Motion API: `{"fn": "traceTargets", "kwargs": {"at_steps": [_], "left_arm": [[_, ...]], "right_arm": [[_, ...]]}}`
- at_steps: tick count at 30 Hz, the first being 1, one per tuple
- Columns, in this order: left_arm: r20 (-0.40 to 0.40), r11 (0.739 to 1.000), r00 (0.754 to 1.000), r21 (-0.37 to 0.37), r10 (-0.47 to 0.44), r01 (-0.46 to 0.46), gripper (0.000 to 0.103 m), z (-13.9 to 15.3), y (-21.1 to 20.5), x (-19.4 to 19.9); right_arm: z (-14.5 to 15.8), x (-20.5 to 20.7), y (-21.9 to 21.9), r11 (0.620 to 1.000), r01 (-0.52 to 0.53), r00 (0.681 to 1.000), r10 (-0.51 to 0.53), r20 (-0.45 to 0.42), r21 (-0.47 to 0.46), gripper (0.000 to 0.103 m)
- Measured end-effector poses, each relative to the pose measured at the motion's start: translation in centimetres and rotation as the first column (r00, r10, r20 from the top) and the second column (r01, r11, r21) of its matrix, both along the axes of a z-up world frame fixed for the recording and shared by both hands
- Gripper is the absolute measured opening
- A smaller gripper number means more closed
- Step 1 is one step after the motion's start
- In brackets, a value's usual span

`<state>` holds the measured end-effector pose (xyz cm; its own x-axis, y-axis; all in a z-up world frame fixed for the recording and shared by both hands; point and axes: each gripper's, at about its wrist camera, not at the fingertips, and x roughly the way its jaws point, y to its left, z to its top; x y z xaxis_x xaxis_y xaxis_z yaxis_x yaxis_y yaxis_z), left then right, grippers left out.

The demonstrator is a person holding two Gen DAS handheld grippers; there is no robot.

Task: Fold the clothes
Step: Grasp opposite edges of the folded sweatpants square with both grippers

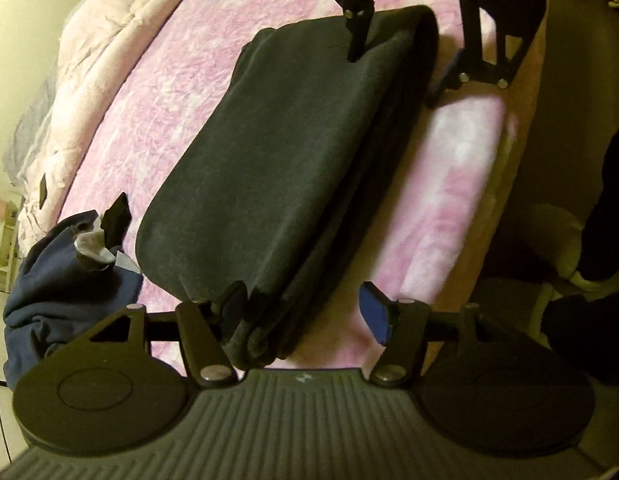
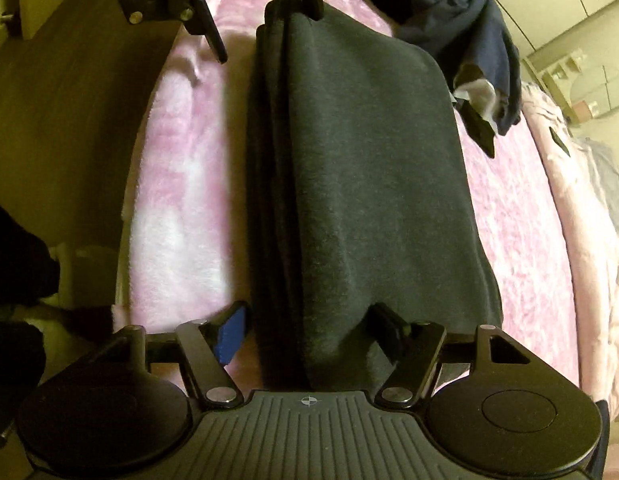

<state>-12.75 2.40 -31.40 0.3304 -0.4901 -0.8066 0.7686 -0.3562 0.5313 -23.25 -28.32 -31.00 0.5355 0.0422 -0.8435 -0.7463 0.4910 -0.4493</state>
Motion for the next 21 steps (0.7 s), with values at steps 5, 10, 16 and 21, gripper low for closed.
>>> {"fn": "traceTargets", "kwargs": {"at_steps": [5, 10, 16, 21], "left_arm": [[0.040, 1.000, 0.999, -0.026, -0.010, 0.011, 0.065, -0.8, -0.3, 0.2], [0.079, 0.999, 0.997, -0.047, -0.016, 0.020, 0.067, -1.7, -0.8, 0.0], [0.175, 0.995, 0.983, -0.070, -0.062, 0.075, 0.070, -3.4, -1.2, -0.2], [0.253, 0.991, 0.963, -0.074, -0.090, 0.112, 0.070, -4.4, -1.6, 0.2]], "right_arm": [[3.2, 3.2, -1.2, 0.994, 0.092, 0.991, -0.086, -0.100, 0.063, 0.030], [6.5, 6.5, -2.5, 0.976, 0.178, 0.967, -0.150, -0.204, 0.127, 0.030], [9.2, 9.0, -3.3, 0.942, 0.278, 0.931, -0.215, -0.296, 0.189, 0.029], [10.0, 9.1, -3.6, 0.929, 0.307, 0.920, -0.234, -0.314, 0.208, 0.029]]}}
